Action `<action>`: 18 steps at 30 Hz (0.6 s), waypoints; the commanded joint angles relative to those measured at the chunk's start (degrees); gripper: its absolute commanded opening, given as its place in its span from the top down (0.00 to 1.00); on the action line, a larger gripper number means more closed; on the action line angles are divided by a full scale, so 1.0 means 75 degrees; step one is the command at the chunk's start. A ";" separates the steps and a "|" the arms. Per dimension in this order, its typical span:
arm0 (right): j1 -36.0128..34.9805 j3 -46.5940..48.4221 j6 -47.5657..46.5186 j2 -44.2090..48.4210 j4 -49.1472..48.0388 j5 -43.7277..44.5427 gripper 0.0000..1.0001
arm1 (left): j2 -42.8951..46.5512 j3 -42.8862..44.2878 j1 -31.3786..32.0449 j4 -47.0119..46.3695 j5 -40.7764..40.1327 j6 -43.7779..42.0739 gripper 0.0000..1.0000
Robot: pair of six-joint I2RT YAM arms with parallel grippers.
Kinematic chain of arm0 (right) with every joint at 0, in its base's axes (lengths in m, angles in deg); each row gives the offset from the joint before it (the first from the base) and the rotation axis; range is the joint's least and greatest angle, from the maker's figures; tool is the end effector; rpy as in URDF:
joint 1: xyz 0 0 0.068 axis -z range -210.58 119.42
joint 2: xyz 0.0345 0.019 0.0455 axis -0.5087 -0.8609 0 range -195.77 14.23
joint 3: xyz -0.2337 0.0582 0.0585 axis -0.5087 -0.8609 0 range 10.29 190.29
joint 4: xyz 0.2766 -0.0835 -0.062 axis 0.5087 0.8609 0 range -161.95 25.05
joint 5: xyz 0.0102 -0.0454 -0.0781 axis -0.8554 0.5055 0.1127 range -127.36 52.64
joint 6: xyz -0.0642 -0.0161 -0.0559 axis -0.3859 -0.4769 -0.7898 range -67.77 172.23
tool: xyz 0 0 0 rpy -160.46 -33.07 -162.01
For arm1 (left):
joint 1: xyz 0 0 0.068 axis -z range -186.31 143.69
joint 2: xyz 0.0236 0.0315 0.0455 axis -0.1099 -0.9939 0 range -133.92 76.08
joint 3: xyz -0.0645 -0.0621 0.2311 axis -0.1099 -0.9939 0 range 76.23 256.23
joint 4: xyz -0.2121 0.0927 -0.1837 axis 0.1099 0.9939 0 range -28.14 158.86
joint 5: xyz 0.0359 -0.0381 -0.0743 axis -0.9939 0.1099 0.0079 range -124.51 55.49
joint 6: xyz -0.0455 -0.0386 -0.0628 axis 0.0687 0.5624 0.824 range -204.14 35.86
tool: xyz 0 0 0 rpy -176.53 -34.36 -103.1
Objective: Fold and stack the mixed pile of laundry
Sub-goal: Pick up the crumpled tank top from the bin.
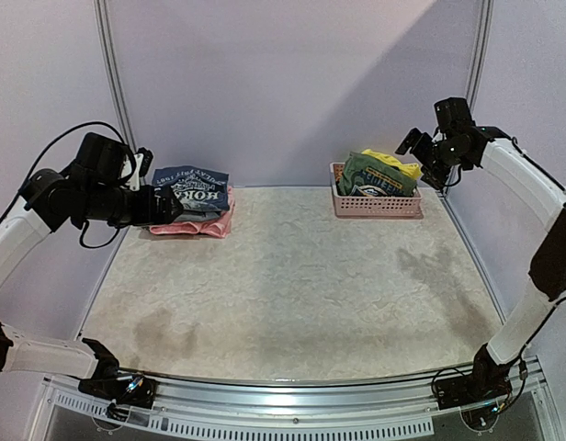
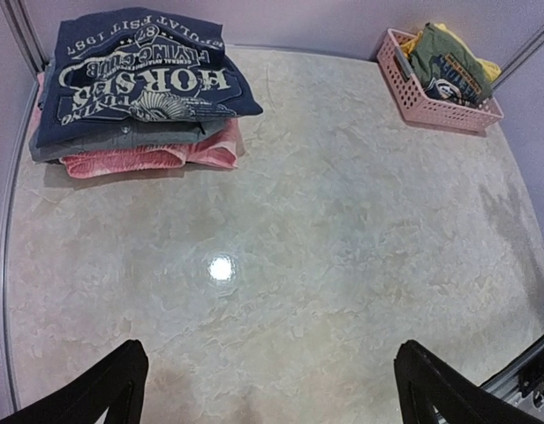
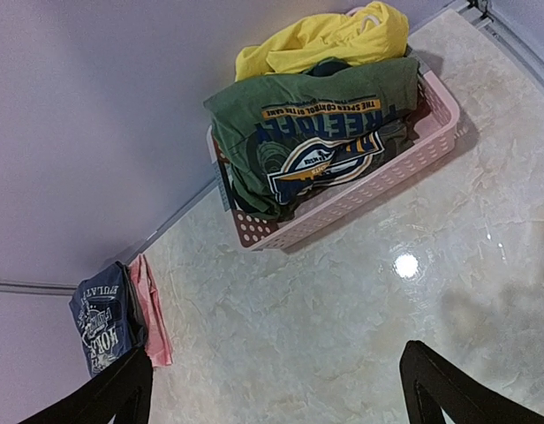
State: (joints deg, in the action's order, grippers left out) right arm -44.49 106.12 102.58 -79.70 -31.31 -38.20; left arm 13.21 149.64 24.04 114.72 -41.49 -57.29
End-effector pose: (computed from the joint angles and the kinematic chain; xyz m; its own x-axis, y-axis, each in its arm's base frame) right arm 0.4197 0.1051 0.3261 -0.5812 0.6492 -0.4907 0.3073 0.7334 0.6063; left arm 0.2529 -0.1373 0.3347 -0.7099 -0.1039 -0.6966 0.1158 0.9584 -0.2610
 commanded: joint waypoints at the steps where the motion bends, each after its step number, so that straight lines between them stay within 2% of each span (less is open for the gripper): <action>1: 0.0318 0.0821 0.0188 -0.0958 -0.0199 -0.0727 0.01 | 0.0125 0.0157 0.0124 0.0321 -0.0243 0.0233 0.00; 3: 0.0449 0.1258 0.0084 -0.1669 -0.0191 -0.0870 0.02 | 0.0114 0.0133 0.0125 0.0323 -0.0288 0.0294 0.01; 10: 0.1014 0.2053 0.0181 -0.3343 -0.0713 -0.1666 0.13 | -0.0167 0.0219 0.0125 0.0270 -0.0439 0.0470 0.00; 18: 0.1740 0.3071 0.0184 -0.4769 -0.1398 -0.2606 0.30 | -0.0682 0.0338 0.0125 0.0071 -0.0534 0.0869 0.00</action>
State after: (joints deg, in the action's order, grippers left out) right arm -33.48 124.35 103.93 -111.46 -37.91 -52.91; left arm 9.89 151.12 24.15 116.06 -44.47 -52.88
